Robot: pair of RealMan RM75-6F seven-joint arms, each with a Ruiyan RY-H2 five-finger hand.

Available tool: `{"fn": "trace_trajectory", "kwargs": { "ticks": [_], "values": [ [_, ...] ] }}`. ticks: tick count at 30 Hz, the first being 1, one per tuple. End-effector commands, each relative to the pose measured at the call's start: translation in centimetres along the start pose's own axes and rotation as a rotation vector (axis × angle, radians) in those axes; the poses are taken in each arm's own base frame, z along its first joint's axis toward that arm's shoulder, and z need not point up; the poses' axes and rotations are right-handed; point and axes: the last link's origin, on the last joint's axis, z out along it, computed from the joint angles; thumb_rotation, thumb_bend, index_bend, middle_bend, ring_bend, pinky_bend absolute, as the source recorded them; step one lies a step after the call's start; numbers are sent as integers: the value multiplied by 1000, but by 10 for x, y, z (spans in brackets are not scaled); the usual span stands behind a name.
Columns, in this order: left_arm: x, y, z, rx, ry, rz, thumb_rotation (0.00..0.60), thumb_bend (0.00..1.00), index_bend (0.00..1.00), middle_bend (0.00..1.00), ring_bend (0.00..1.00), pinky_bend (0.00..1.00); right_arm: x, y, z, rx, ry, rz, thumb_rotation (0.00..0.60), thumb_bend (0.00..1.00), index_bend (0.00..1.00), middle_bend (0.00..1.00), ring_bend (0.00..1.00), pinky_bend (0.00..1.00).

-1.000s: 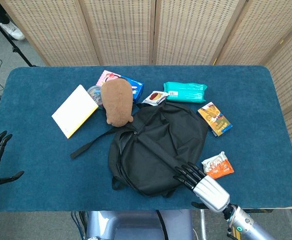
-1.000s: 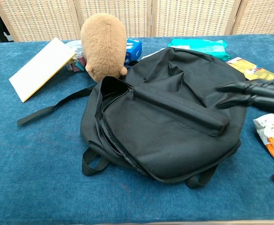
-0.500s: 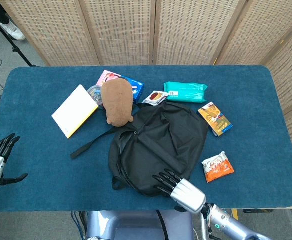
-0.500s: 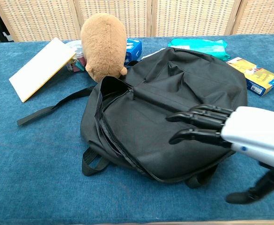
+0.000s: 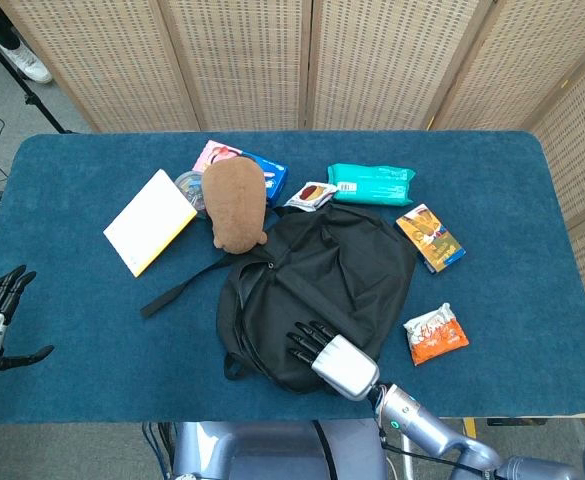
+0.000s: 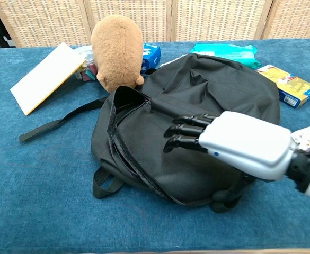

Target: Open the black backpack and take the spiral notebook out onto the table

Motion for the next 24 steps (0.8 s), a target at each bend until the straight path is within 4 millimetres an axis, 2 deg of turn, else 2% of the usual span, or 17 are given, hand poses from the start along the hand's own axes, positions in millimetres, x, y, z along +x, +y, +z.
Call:
{"fn": "trace_trajectory", "kwargs": {
  "ticks": [1, 4, 9, 16, 24],
  "values": [
    [1, -1, 0, 3, 4, -3, 600, 0, 52, 0, 0, 95, -3, 1, 9, -7, 12, 4, 600, 86, 316, 308, 234, 338],
    [1, -1, 0, 4, 3, -5, 600, 0, 52, 0, 0, 95, -4, 1, 14, -8, 41, 16, 600, 213, 398, 413, 340, 442],
    [0, -1, 1, 6, -3, -4, 600, 0, 52, 0, 0, 95, -5, 2, 17, -6, 86, 46, 600, 349, 483, 473, 401, 498],
    [0, 0, 1, 1, -1, -6, 600, 0, 52, 0, 0, 95, -2, 2, 22, -10, 129, 112, 600, 381, 536, 511, 431, 513],
    [-1, 0, 0, 2, -5, -5, 600, 0, 52, 0, 0, 95, 8, 2, 20, -21, 124, 211, 600, 441, 540, 512, 432, 513]
  ]
}}
